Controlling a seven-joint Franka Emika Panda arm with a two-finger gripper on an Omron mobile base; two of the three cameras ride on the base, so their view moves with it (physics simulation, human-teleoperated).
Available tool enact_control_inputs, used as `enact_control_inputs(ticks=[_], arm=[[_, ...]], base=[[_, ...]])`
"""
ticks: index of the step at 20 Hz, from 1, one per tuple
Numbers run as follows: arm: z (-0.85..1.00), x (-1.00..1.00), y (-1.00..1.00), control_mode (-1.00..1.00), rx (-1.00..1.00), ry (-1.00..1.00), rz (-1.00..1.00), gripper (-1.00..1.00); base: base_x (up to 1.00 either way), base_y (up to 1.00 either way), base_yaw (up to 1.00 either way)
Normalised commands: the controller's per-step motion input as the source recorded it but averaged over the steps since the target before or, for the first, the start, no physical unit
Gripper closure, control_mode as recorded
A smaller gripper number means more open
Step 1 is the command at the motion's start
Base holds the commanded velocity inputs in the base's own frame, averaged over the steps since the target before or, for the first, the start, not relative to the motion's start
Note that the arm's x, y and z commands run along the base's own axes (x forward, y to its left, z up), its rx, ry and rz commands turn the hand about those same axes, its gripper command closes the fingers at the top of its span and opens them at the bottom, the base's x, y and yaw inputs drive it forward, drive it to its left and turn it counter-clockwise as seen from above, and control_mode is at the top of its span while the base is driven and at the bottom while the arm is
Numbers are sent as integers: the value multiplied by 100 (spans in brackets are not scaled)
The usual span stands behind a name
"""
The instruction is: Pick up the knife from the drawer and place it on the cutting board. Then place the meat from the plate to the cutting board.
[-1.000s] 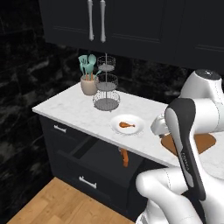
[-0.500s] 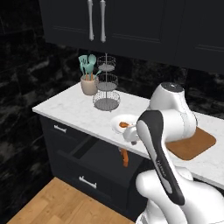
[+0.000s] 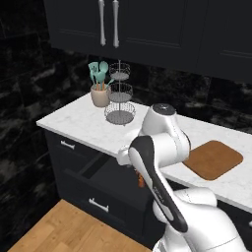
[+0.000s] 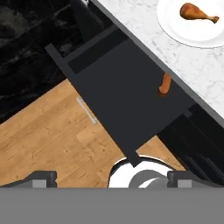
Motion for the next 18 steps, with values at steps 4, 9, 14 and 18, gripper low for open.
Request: enact_control_inputs(ticks=[4, 9, 14, 18], arm=[[-24, 8, 33, -100, 0, 0, 7, -100], [-27, 2, 9, -100, 0, 0, 9, -100], [-41, 21, 23, -100, 0, 0, 9, -100], [-36, 38, 19, -100, -3, 0, 6, -100]], base=[[0, 0, 0], [0, 0, 0], [0, 0, 0], [0, 0, 0]])
